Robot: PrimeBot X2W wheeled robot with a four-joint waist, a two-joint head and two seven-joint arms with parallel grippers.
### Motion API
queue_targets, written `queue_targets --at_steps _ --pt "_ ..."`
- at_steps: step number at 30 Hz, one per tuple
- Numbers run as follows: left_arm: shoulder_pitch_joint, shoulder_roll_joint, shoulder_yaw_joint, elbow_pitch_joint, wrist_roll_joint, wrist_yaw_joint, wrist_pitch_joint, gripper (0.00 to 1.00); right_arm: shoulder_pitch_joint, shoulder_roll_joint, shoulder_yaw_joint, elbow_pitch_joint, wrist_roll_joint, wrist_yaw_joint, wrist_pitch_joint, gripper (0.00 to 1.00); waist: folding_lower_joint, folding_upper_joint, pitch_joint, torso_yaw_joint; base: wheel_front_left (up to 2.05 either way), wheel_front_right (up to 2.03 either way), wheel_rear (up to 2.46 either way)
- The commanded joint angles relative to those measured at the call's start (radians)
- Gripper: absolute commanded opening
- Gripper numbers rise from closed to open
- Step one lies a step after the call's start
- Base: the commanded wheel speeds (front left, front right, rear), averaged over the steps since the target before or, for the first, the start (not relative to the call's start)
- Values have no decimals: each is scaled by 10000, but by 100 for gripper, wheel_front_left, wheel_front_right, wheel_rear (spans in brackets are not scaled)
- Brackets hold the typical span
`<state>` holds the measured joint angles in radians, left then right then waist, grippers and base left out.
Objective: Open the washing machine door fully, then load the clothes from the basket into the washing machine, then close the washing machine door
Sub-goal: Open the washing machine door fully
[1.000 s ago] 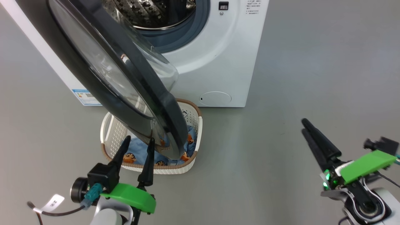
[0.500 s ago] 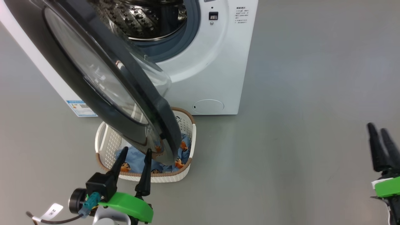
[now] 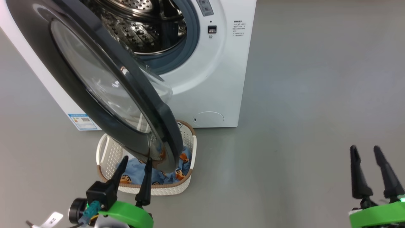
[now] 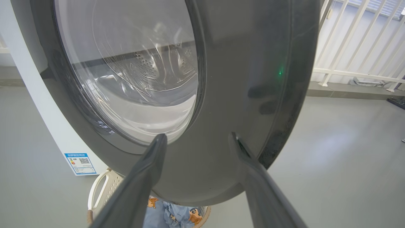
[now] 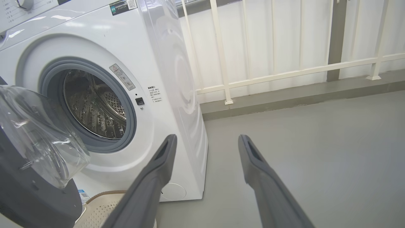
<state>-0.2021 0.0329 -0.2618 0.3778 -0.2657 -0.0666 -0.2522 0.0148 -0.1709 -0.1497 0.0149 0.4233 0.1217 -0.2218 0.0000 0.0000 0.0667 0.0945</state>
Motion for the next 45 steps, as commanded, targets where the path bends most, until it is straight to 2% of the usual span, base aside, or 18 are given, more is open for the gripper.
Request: queue_targets --at_steps 1,6,9,22,37,38,40,41,45 --pt "16 173 347 -136 112 -61 -95 100 64 -73 151 -309 -176 90 -4 100 0 0 -102 2 0 0 0" --pt "185 173 390 -79 106 -97 -95 100 542 513 323 -329 -1535 90 -1 100 0 0 -341 -21 0 0 0" --pt "231 173 379 -58 93 -105 -95 100 682 666 478 -151 -1848 90 -68 100 0 0 -417 -15 0 0 0" --pt "351 173 435 -5 128 -134 -95 100 662 856 603 492 -2081 90 -322 100 0 0 -563 -57 0 0 0" --pt "317 173 421 -15 109 -3 -95 100 563 874 605 682 -2186 90 -373 100 0 0 -557 -84 0 0 0" --pt "321 173 427 -15 119 6 -95 61 565 880 612 689 -2193 90 -375 100 0 0 -567 -93 0 0 0" --pt "330 173 441 -6 147 25 -95 16 569 890 621 707 -2203 90 -378 100 0 0 -590 -104 0 0 0" --pt "332 173 443 1 152 22 -95 0 570 895 624 712 -2211 90 -379 100 0 0 -597 -109 0 0 0" --pt "325 173 455 23 203 23 -95 0 569 909 623 730 -2236 90 -382 100 0 0 -613 -121 0 0 0"
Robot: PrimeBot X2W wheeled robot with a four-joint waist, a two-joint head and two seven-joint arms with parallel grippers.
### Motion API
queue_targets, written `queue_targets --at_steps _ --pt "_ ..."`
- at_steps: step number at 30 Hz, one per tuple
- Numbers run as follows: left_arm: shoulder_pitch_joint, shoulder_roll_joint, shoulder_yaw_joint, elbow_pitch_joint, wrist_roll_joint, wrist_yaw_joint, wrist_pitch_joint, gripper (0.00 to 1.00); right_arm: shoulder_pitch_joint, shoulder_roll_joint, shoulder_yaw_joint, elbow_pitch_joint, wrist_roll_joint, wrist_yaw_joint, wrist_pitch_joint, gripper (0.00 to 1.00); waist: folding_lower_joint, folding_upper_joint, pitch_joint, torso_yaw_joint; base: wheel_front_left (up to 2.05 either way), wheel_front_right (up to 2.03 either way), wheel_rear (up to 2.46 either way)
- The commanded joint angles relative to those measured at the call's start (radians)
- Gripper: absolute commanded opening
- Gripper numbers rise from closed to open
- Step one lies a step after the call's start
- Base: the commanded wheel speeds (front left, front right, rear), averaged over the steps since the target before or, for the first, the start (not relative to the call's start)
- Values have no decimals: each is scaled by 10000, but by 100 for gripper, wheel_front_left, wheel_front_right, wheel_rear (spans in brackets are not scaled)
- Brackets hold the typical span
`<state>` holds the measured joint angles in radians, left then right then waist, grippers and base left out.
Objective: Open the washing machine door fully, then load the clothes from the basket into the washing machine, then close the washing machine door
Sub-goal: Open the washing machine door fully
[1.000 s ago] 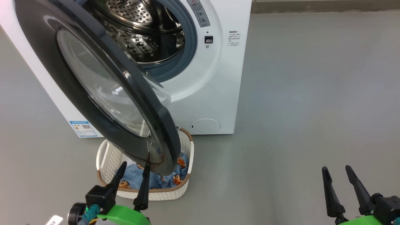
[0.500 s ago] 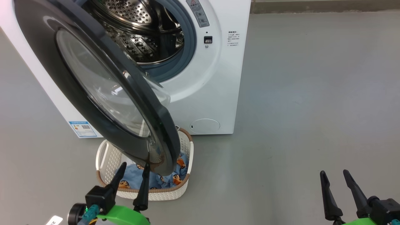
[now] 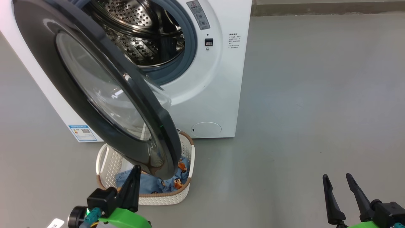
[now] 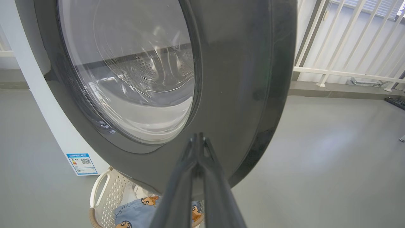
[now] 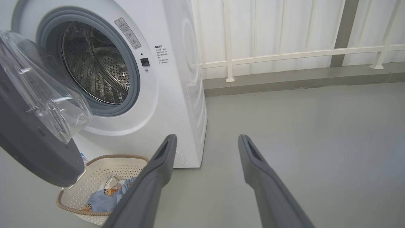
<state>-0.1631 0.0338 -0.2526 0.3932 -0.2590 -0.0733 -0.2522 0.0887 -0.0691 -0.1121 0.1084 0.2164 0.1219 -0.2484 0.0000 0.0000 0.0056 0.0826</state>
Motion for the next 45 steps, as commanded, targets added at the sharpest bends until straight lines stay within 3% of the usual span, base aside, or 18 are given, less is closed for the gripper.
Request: queue_targets --at_steps 1,14,22,27,34,45 --pt "-70 164 367 -118 183 101 -95 0 -173 -106 248 -200 -175 88 -117 100 0 0 -6 -8 0 0 0" --pt "-480 230 726 -268 528 325 -95 0 -228 -118 310 -161 -175 88 -125 100 0 0 92 -78 0 0 0" --pt "-1573 470 1245 -1484 944 866 -95 0 -235 -142 338 -169 -192 88 -128 100 0 0 170 -7 0 0 0" --pt "-2497 691 1229 -2385 1265 936 -92 0 -226 -173 288 -208 -226 88 -130 100 0 0 281 112 0 0 0" --pt "-3666 600 551 -3807 1659 872 283 0 -172 -204 218 -199 -280 88 -130 100 0 0 340 173 0 0 0" --pt "-3938 212 -1755 -4546 890 433 2652 0 -163 -196 273 -146 -327 88 -118 100 0 0 274 63 0 0 0"
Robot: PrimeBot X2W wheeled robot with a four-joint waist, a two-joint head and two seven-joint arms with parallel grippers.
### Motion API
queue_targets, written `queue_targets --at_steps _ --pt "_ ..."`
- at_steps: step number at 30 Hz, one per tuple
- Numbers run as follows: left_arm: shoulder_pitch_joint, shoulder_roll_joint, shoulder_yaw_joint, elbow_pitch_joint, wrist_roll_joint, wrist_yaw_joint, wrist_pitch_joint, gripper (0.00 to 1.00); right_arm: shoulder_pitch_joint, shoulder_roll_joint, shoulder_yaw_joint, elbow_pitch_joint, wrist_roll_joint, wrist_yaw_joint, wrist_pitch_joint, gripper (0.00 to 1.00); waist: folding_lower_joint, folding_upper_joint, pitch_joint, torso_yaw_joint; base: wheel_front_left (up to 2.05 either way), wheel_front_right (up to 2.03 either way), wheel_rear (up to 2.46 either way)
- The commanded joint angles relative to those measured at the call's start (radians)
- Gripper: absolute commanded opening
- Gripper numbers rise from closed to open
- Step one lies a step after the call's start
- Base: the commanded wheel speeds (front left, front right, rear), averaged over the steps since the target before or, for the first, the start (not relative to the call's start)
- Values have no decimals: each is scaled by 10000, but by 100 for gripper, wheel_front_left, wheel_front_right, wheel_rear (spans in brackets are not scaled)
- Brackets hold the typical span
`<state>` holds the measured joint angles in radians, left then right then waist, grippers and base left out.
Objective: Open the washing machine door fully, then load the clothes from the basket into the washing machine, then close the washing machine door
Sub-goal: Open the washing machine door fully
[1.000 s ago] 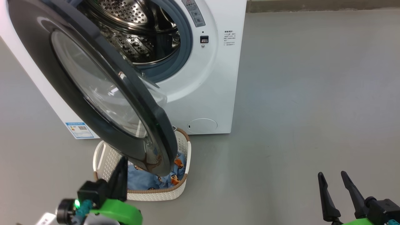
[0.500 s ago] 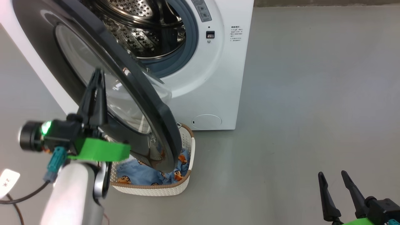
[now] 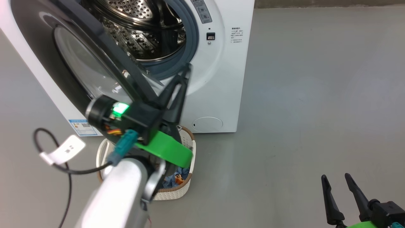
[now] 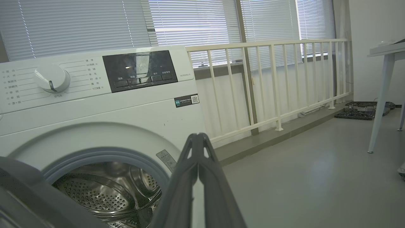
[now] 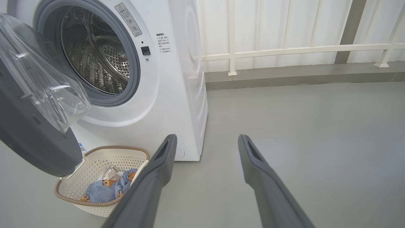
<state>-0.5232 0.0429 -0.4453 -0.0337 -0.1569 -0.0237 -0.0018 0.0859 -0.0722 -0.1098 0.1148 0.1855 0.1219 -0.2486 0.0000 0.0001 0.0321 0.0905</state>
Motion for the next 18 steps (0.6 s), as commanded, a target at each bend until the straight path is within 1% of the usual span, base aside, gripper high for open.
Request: queue_targets --at_steps 1,4,8,9,13,18 --pt "-336 122 172 -277 -130 -64 147 0 -134 -166 250 -209 -18 88 -116 100 0 -1 10 -16 0 0 0" --pt "-231 96 -341 -2 -531 -21 716 0 -172 -176 266 -217 -10 88 -107 100 0 -1 72 -45 0 0 0" --pt "-140 83 -795 484 -956 91 1205 0 -198 -184 278 -243 -14 88 -107 100 0 -1 151 -75 0 0 0" --pt "-87 80 -972 781 -1120 147 1412 0 -216 -196 268 -247 -23 88 -108 100 0 -1 184 -92 0 0 0" --pt "-16 77 -1193 1420 -1344 278 1570 0 -267 -186 259 -250 -47 88 -108 100 0 -1 234 -132 0 0 0" --pt "55 76 -1277 2169 -1603 512 1446 0 -300 -167 284 -241 -43 88 -110 100 0 -1 296 -154 0 0 0"
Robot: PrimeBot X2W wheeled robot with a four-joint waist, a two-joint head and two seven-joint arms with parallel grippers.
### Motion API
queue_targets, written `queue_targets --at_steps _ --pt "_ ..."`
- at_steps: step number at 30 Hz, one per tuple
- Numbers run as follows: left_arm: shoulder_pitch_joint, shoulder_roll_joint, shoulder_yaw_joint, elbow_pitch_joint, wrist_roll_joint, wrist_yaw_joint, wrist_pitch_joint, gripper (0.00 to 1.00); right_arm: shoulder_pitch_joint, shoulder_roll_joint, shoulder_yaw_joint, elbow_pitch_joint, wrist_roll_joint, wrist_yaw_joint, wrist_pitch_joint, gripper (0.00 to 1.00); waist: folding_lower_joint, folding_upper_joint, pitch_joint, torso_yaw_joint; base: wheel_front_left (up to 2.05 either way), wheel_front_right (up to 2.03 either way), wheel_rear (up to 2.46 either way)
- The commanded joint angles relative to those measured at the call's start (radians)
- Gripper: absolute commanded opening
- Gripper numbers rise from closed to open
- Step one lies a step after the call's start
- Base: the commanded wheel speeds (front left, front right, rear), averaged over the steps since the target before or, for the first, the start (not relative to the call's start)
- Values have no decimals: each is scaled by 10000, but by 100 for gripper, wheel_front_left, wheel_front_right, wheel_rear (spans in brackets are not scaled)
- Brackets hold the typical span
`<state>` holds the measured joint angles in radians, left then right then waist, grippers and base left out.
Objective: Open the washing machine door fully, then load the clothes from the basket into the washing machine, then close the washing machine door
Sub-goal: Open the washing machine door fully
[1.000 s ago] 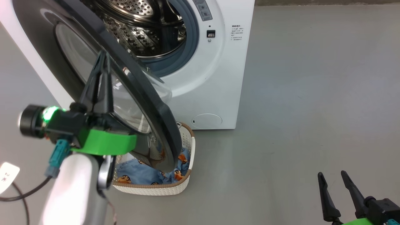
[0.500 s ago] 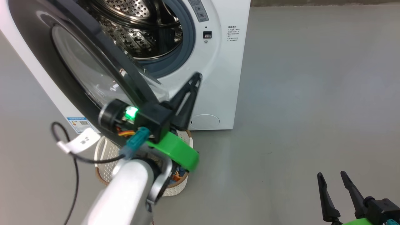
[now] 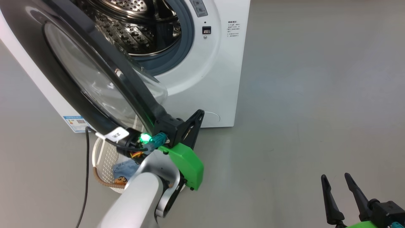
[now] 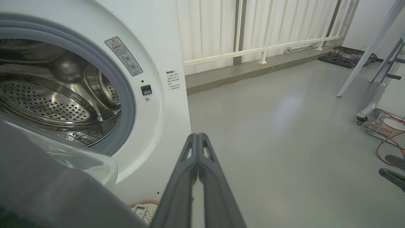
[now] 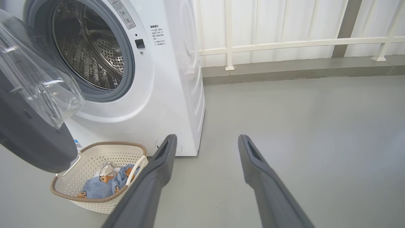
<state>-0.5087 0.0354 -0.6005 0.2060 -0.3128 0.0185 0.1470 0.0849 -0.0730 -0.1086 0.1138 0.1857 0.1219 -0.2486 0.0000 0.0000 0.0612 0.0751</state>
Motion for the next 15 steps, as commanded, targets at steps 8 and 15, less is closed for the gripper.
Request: queue_targets --at_steps 8,15 --pt "-48 150 307 670 -289 471 -511 0 -366 -189 251 -219 10 88 -112 100 0 0 104 70 0 0 0" --pt "-19 149 407 941 -355 734 -907 0 -406 -206 259 -220 39 88 -113 100 0 0 155 150 0 0 0"
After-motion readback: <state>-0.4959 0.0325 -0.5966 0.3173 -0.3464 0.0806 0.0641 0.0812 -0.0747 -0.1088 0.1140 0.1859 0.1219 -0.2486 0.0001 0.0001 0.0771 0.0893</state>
